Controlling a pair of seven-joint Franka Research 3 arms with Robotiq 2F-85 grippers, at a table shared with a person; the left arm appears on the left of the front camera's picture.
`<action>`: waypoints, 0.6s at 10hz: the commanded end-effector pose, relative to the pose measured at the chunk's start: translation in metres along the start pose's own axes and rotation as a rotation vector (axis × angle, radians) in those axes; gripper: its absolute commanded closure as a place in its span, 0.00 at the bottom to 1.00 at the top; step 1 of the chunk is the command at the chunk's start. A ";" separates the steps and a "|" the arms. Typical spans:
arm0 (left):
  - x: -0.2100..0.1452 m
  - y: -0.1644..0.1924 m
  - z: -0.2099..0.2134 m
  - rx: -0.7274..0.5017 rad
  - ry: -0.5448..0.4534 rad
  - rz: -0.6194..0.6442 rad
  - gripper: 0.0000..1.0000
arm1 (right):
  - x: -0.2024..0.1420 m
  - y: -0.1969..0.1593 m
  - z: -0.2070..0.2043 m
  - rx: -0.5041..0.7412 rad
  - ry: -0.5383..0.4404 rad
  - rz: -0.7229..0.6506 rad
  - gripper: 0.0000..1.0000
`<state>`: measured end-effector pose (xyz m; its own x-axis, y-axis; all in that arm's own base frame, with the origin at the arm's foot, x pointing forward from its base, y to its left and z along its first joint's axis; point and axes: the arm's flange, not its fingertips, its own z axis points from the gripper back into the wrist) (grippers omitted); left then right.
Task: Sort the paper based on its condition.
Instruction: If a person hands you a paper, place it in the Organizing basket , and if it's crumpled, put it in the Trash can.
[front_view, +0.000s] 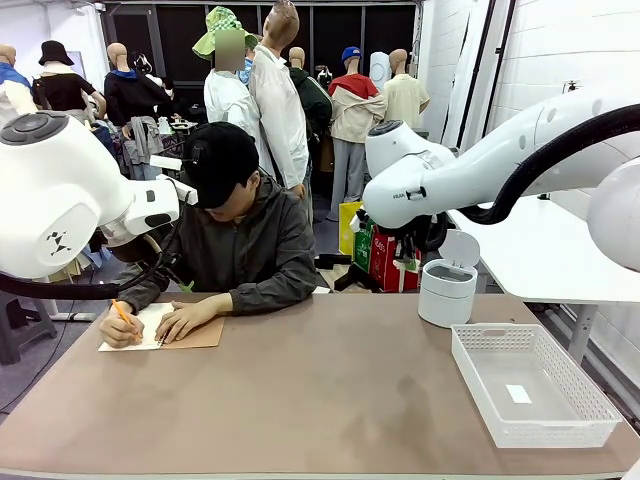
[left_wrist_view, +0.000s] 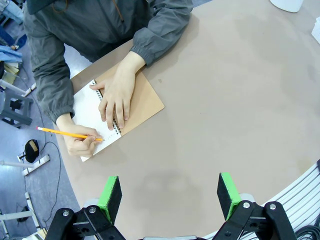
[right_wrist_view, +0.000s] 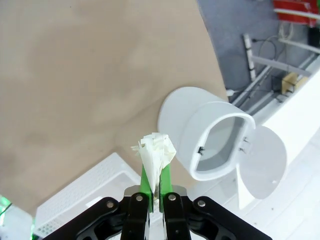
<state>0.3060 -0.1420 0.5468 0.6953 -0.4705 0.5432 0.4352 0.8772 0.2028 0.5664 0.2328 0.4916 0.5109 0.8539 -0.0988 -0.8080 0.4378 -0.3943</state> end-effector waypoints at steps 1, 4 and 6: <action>0.000 0.001 0.000 0.002 0.003 -0.012 0.00 | -0.001 -0.014 -0.017 -0.117 0.014 -0.076 0.92; 0.000 0.001 0.000 0.002 0.003 -0.012 0.00 | -0.004 -0.027 -0.045 -0.158 0.057 -0.110 0.92; 0.000 0.001 0.000 0.002 0.003 -0.012 0.00 | -0.009 -0.035 -0.059 -0.201 0.080 -0.143 0.92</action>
<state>0.3060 -0.1420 0.5468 0.6954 -0.4705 0.5432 0.4352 0.8772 0.2027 0.6022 0.1933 0.4555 0.6146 0.7804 -0.1148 -0.7019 0.4747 -0.5310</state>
